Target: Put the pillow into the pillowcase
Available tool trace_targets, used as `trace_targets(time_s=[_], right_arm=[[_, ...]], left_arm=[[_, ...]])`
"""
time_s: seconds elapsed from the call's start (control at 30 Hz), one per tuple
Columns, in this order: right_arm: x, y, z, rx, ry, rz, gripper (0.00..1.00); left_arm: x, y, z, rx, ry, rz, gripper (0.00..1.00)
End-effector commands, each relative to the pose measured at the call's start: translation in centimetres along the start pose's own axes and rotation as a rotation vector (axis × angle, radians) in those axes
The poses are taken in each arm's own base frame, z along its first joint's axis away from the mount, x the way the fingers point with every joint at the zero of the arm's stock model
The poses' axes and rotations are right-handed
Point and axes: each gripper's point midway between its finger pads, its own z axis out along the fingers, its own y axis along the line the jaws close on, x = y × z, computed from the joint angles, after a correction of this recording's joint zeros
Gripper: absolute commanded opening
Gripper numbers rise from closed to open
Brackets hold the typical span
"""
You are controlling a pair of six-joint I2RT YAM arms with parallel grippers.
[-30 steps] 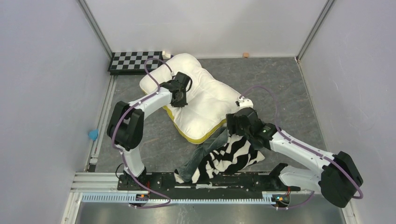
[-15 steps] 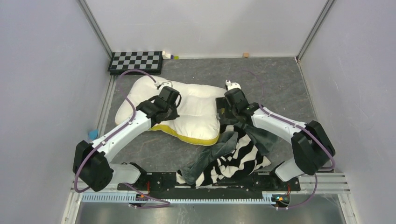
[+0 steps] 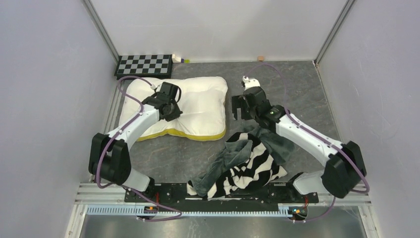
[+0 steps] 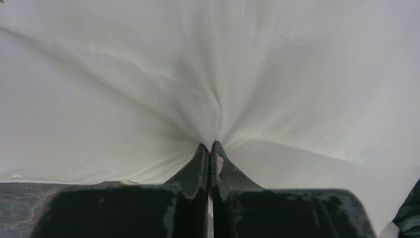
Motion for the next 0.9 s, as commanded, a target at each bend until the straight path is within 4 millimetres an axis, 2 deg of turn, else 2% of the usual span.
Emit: trace_targets(time_s=[0.0,0.1,0.2,0.23,0.33,0.4,0.5,0.63,0.73,0.87], right_arm=[[3.4,-3.5,-3.0,0.119,0.054,0.015,0.98],[5.9,-6.1,-4.5,0.2,0.044,0.034,0.98],[8.4,-7.7,-4.8,0.232,0.06,0.051,0.98],[9.1,-7.9,-4.7,0.234,0.076,0.053,0.98],[11.0,-8.3,-4.0,0.243,0.122,0.049,0.98],[11.9,-8.3,-3.5,0.238,0.136,0.054,0.98],[12.9,-7.8,-2.5,0.216,0.15,0.071,0.98],[14.2,-7.4,-1.4,0.201,0.184,0.076,0.98],[14.5,-7.6,-0.9,0.207,0.181,0.075,0.98],[14.1,-7.3,-0.7,0.197,0.158,0.089,0.98]], left_arm=[[-4.3,-3.6,-1.2,0.11,-0.111,-0.015,0.03],[-5.2,-3.9,-1.3,0.105,-0.119,0.031,0.07],[-5.8,-4.3,-2.0,0.115,-0.123,0.06,0.18],[-6.0,-4.3,-2.5,0.119,-0.132,0.067,0.24],[-6.7,-4.1,-4.3,0.138,-0.166,0.102,0.52],[-6.8,-4.0,-5.5,0.154,-0.173,0.13,0.74],[-6.7,-4.0,-7.4,0.187,-0.174,0.169,0.92],[-6.2,-3.6,-10.1,0.232,-0.181,0.214,0.99],[-5.1,-3.6,-12.2,0.275,-0.18,0.252,0.99],[-1.9,-4.8,-14.5,0.359,-0.159,0.302,0.99]])
